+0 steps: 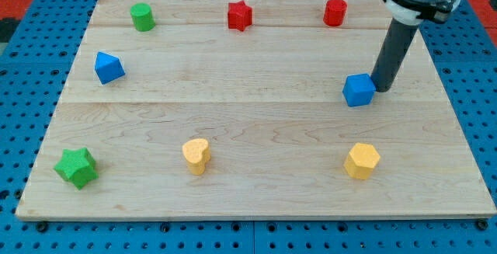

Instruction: Slide blue cube towards top center

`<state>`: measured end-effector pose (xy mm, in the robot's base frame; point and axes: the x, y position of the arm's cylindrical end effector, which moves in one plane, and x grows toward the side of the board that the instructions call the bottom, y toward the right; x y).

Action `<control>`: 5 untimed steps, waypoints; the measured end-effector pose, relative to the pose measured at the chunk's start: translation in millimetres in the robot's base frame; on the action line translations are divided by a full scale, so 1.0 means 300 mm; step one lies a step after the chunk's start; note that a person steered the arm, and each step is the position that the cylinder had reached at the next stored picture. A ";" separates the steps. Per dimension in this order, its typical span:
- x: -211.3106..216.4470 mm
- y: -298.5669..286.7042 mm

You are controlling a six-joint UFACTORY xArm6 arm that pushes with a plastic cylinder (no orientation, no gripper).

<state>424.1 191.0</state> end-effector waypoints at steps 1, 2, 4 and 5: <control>0.000 -0.266; 0.047 -0.397; 0.192 -0.543; 0.088 -0.720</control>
<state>450.5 -25.1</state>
